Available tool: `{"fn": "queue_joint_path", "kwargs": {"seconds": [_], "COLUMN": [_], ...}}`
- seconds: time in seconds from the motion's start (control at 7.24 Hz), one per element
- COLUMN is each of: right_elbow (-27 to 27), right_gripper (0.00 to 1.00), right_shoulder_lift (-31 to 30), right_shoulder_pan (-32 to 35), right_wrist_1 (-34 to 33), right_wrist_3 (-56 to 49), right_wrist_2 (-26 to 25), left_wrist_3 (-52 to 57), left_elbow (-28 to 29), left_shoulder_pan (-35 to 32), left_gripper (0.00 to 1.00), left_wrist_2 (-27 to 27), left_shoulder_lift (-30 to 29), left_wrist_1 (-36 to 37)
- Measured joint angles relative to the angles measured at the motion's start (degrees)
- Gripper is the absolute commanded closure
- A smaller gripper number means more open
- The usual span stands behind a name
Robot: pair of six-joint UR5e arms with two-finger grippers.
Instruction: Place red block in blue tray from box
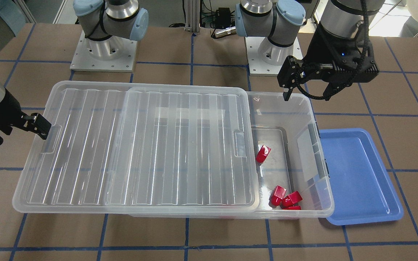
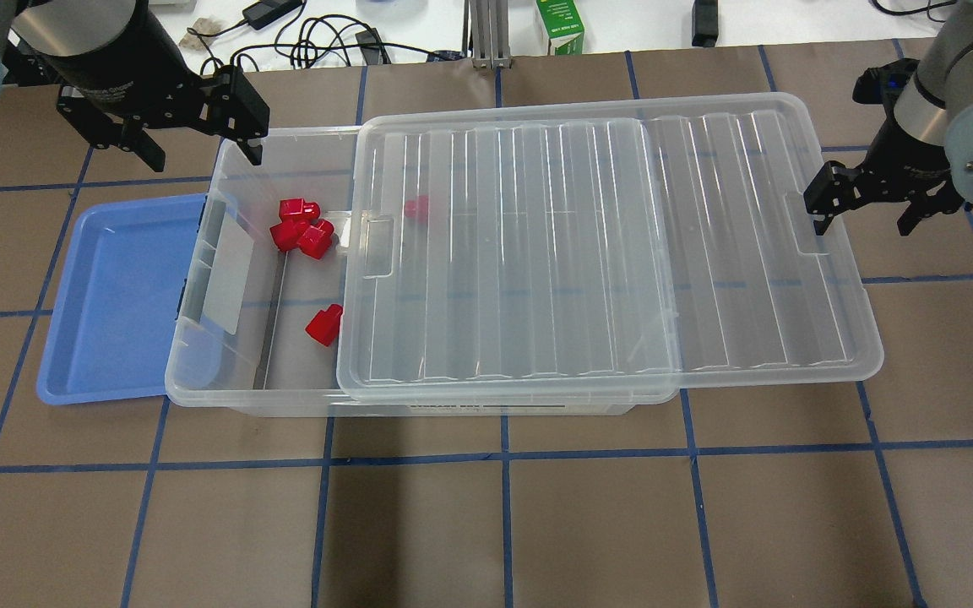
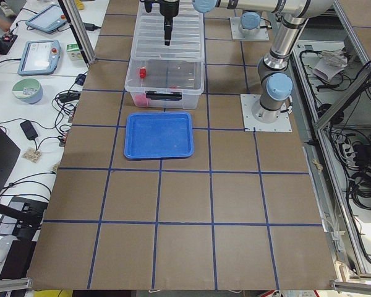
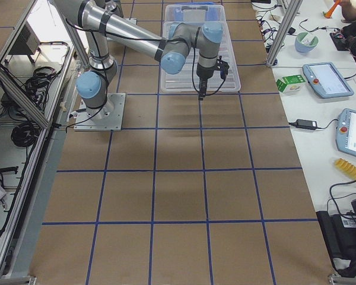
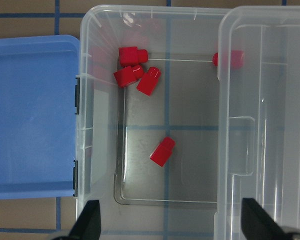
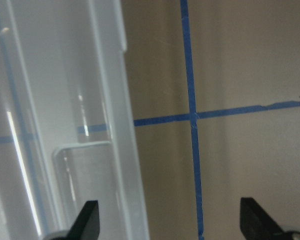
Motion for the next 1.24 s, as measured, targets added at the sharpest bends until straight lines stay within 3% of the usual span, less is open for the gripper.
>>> {"fn": "queue_joint_path", "kwargs": {"seconds": [0.55, 0.83, 1.24], "right_elbow": [-16.7, -19.2, -19.0], "right_gripper": [0.0, 0.0, 0.0], "right_shoulder_lift": [-1.5, -2.5, -2.8], "right_shoulder_pan": [11.3, 17.9, 20.4], "right_wrist_1": [16.4, 18.6, 19.0], "right_wrist_3": [6.5, 12.2, 15.0], "right_wrist_2": [3.3, 4.7, 4.5], "left_wrist_3": [-1.9, -4.7, -3.3], "left_elbow": [-1.7, -8.4, -18.9], "left_shoulder_pan": [0.1, 0.5, 0.7], "left_gripper": [0.0, 0.0, 0.0], "left_wrist_2": [2.5, 2.6, -0.5], "left_shoulder_lift": [0.5, -1.0, -4.8], "left_wrist_1": [0.7, 6.7, 18.3]}}
